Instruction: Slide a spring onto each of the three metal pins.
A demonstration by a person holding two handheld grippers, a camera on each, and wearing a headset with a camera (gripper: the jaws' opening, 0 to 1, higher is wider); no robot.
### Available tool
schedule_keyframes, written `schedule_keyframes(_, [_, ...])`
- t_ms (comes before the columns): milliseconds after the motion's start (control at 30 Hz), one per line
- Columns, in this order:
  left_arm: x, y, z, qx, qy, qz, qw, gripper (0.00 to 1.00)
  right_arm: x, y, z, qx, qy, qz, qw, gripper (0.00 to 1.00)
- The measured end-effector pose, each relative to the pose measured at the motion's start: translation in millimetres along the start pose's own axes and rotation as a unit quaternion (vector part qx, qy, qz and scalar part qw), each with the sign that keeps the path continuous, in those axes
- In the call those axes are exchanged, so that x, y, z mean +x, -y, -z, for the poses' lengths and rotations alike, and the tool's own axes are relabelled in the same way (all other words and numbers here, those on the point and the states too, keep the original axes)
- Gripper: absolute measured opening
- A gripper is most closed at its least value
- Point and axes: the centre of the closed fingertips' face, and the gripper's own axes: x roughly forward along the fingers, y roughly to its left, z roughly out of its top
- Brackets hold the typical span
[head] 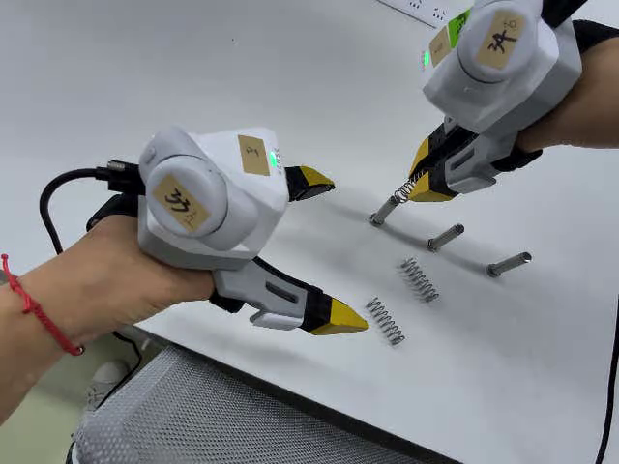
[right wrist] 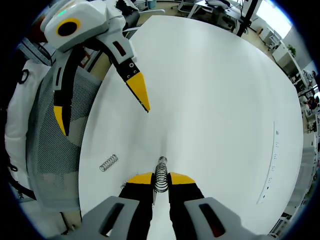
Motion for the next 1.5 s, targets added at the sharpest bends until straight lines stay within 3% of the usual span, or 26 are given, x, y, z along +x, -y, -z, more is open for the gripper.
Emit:
schedule_keyframes(800, [0.7, 3.1, -1.7, -0.009, 0.008, 0.004, 0.9999, 0.84, 8.8, -1.1, -0.6, 0.002, -0.006, -0.007, 1.0, 0.12])
schedule_keyframes(1500, [0.4, -0.3, 2.6, -0.013, 0.008, 0.002, 0.9999, 0.84, 36.9, 2.5, 0.7, -0.004, -0.014, -0.01, 0.9998, 0.12])
